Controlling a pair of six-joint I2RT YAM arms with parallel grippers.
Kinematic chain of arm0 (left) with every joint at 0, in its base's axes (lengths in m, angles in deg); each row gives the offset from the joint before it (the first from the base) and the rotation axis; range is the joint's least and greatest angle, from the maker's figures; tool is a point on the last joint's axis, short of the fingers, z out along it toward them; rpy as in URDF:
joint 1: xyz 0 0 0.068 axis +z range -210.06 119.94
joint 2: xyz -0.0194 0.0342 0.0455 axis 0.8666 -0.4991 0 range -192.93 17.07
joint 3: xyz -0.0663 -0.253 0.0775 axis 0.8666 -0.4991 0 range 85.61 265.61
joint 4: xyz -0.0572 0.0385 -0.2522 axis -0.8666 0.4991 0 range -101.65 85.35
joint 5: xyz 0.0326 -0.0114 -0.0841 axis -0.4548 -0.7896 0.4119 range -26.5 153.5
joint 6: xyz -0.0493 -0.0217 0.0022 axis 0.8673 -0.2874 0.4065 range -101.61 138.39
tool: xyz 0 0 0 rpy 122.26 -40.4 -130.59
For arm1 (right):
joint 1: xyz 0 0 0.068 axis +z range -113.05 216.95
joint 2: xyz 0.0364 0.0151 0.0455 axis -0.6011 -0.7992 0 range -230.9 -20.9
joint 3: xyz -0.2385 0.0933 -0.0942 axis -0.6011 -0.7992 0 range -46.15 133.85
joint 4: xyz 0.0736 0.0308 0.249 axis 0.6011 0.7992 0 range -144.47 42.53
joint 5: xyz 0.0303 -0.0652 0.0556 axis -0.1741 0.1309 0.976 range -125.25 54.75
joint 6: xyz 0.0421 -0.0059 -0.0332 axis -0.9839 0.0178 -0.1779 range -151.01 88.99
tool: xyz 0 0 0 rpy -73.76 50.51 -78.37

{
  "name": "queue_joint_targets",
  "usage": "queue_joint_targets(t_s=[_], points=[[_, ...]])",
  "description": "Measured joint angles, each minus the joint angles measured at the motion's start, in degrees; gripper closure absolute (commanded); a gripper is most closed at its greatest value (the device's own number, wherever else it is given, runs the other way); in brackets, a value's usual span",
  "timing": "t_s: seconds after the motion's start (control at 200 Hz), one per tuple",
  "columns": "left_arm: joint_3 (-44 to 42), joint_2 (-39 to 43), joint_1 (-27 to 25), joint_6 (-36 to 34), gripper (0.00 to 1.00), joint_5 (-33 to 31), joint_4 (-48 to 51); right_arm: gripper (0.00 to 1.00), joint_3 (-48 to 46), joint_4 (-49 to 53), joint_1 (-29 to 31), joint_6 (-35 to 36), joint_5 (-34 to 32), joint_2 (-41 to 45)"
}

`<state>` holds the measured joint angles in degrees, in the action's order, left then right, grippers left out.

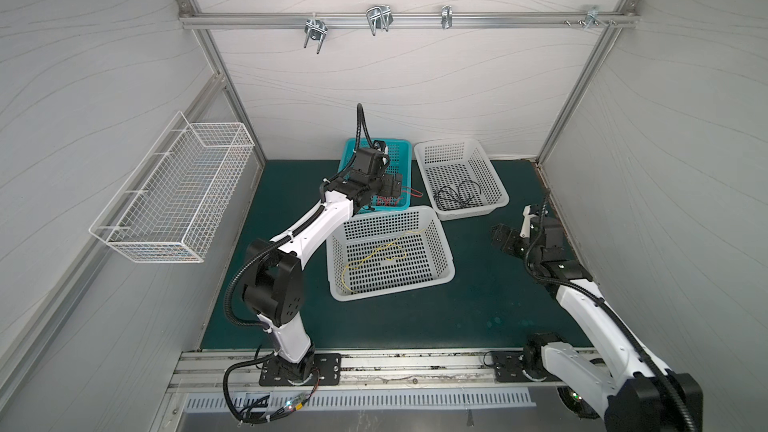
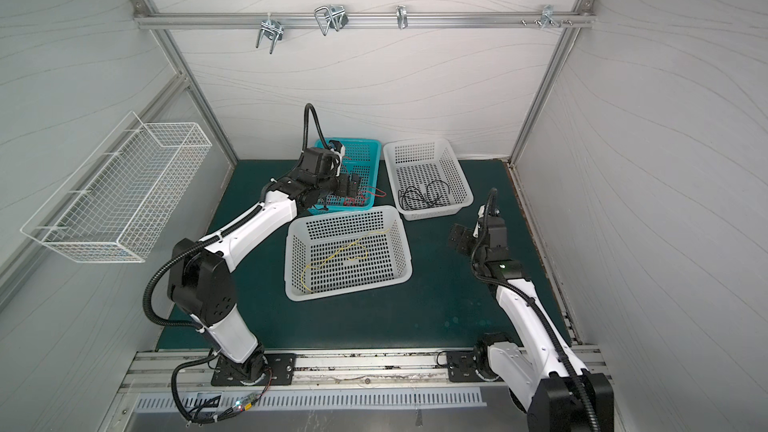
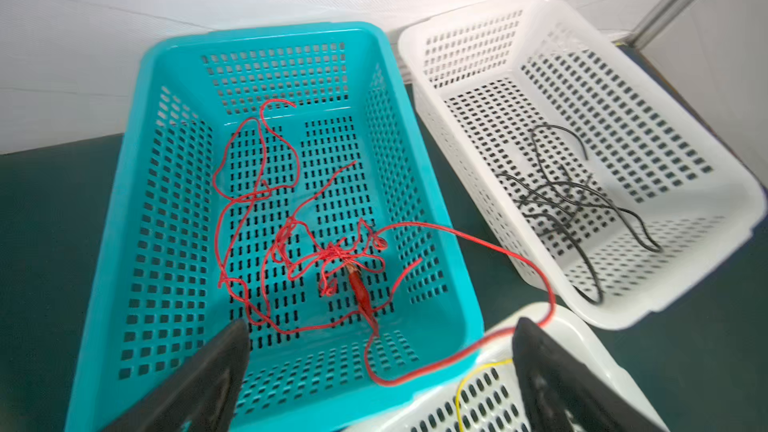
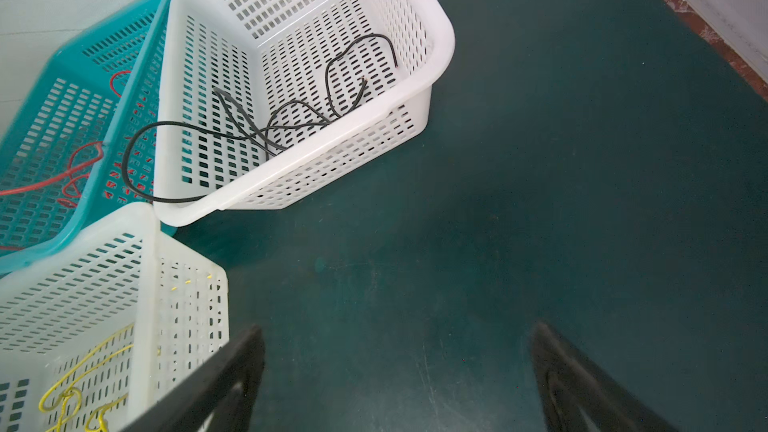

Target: Untangle the cables

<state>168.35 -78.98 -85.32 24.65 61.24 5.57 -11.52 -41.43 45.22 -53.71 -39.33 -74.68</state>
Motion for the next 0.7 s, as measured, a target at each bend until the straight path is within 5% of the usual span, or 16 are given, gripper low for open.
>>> queue_joint_targets(t_s=[0.215,0.52,0.7], points=[[-7.4,8.0,0.0,1.4,0.01,-1.4,-1.6,0.01,-0.3,0.0,-0.9,0.2,-0.4,0.0],[-20.2,19.8,1.2,3.9,0.01,-19.3,-2.0,0.01,-4.5,-4.7,-3.0,3.7,-6.9,0.3],[-32.0,25.4,4.0,4.3,0.01,-26.4,-6.6,0.01,-7.3,-15.6,-4.6,6.9,-9.7,-5.2]])
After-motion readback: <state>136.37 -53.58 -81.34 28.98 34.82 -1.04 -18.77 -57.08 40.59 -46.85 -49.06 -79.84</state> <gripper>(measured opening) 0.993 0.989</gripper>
